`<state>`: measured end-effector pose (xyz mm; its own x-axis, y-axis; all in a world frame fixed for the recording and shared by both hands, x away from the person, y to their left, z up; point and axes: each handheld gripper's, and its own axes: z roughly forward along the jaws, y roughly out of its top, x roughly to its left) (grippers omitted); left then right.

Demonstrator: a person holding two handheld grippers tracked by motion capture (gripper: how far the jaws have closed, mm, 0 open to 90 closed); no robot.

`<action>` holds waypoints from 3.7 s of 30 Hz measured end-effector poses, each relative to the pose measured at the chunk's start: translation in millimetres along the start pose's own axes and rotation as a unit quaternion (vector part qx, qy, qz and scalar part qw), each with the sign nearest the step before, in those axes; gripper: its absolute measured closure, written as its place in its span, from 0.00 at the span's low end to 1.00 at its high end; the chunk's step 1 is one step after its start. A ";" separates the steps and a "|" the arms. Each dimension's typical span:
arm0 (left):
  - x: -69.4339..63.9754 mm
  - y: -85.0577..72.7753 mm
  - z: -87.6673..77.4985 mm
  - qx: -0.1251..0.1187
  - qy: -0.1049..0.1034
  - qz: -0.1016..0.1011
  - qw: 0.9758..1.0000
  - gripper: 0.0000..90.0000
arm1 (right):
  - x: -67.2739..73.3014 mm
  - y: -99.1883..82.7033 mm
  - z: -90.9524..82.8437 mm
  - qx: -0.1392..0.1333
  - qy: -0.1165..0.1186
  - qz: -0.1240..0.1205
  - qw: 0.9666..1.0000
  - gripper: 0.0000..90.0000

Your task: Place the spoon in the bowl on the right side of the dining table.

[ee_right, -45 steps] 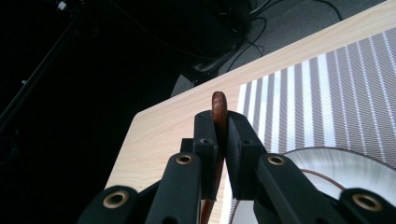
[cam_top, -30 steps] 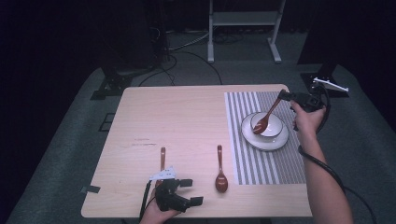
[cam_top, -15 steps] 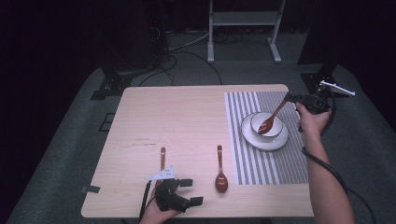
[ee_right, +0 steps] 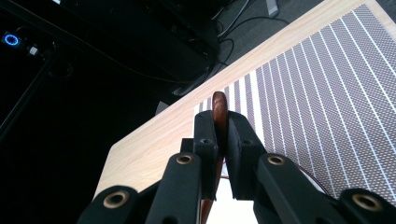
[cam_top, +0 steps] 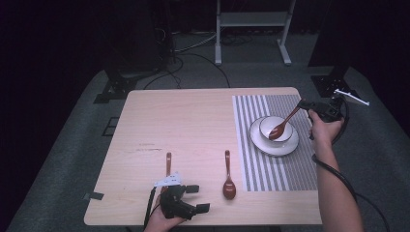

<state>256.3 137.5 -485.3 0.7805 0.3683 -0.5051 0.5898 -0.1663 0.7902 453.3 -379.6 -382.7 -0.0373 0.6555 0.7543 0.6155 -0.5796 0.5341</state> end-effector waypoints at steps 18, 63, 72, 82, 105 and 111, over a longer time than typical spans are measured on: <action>0.4 0.3 -0.4 -0.001 0.002 0.000 1.000 0.00 | -16.9 -11.0 4.4 0.011 -0.019 -0.004 1.000 0.91; 0.1 1.3 -3.7 -0.012 0.006 0.000 1.000 0.00 | -20.8 -50.8 -0.1 0.106 -0.002 -0.070 0.992 0.57; 0.9 2.3 -5.6 -0.016 0.008 0.000 1.000 0.00 | -18.0 -58.7 -5.0 0.115 -0.010 -0.091 0.989 0.56; 0.0 2.3 -5.1 -0.014 0.008 0.004 1.000 0.00 | -10.8 -67.6 -13.5 0.120 -0.003 -0.107 0.987 0.56; -0.1 3.0 -5.8 -0.016 0.009 0.005 1.000 0.00 | -4.6 -89.8 -29.6 0.129 0.016 -0.124 0.984 0.55; -0.9 3.0 -5.4 -0.016 0.008 0.004 1.000 0.00 | -3.8 -96.4 -32.7 0.131 0.019 -0.132 0.982 0.55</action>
<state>256.3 141.6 -480.6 0.7824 0.3808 -0.4928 0.5759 -0.1411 0.8053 368.3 -342.1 -424.6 -0.2490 0.7442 0.6199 0.7616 -0.2450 0.6000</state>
